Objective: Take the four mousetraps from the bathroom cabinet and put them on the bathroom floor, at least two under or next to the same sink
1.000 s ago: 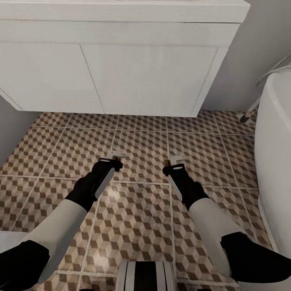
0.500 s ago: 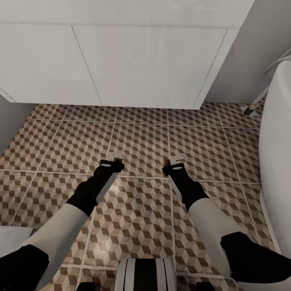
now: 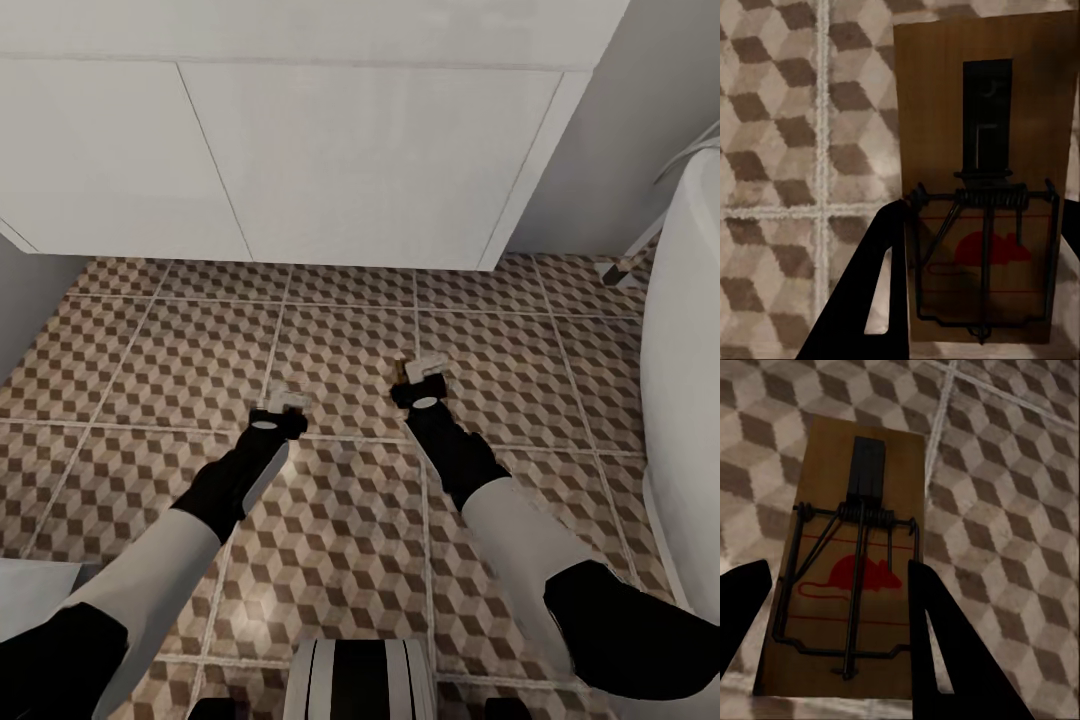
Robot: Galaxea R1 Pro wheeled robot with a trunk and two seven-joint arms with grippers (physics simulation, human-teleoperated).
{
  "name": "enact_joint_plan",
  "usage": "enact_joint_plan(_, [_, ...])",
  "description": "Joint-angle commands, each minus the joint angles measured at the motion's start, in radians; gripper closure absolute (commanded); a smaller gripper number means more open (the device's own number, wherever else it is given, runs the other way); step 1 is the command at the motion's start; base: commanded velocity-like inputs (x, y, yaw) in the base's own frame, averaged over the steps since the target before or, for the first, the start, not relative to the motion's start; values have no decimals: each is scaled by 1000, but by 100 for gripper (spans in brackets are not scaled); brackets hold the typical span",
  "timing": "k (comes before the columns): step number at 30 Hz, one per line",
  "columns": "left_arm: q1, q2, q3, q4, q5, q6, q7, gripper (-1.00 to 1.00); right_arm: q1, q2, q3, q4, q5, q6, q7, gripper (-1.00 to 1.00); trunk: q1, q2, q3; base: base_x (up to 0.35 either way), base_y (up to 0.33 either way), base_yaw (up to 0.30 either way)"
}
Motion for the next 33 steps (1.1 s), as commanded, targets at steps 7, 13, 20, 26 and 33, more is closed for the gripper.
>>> enact_joint_plan(7, [-68,-3,95,49,9,15,11,100,-182,0,4,120,6,55,-15,100,0,0,-1,0,0,0])
enact_joint_plan(13, [-150,-5,117,127,6,30,12,100,-232,0,4,190,2,51,-12,100,0,0,-1,0,0,0])
enact_joint_plan(20, [-243,-16,119,131,1,88,14,100,-234,0,5,319,1,-82,-11,100,0,0,-1,0,0,0])
enact_joint_plan(26, [-289,-52,118,186,-1,89,14,100,-234,0,3,339,-2,-95,-11,100,0,0,-1,0,0,0])
enact_joint_plan(33, [-292,-77,107,268,0,-134,-6,100,-233,0,3,348,-2,-105,-12,100,0,0,-1,0,0,0])
